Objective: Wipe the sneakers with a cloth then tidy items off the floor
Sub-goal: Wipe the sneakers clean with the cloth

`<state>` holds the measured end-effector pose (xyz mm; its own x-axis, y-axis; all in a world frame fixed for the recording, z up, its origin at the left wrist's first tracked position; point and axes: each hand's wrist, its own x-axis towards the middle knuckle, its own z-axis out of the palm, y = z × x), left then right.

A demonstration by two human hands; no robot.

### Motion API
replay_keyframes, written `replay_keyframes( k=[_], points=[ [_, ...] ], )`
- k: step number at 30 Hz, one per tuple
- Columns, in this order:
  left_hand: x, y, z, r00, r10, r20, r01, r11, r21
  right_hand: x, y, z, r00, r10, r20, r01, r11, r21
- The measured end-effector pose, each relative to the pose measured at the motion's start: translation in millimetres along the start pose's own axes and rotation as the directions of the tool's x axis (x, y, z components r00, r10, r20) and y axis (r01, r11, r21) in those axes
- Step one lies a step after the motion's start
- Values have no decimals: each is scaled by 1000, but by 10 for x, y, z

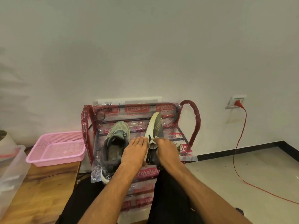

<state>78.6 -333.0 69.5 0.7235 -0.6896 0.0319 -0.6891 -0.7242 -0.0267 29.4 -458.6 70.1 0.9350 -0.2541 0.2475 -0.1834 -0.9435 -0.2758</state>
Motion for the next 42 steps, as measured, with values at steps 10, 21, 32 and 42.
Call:
replay_keyframes(
  k=[10,21,32,42],
  points=[
    [14,-9,-5,1000,-16,15,16,1000,26,326,-94,31,978,203,-42,-196,972,133],
    [3,-17,-29,1000,-8,19,8,1000,28,-201,-30,-130,994,3,110,-16,992,122],
    [26,-19,-48,999,-17,38,16,1000,25,274,141,-289,987,153,-44,-145,978,150],
    [22,-27,-18,1000,-12,22,10,995,97,125,-136,7,991,136,-9,-133,981,143]
  ],
)
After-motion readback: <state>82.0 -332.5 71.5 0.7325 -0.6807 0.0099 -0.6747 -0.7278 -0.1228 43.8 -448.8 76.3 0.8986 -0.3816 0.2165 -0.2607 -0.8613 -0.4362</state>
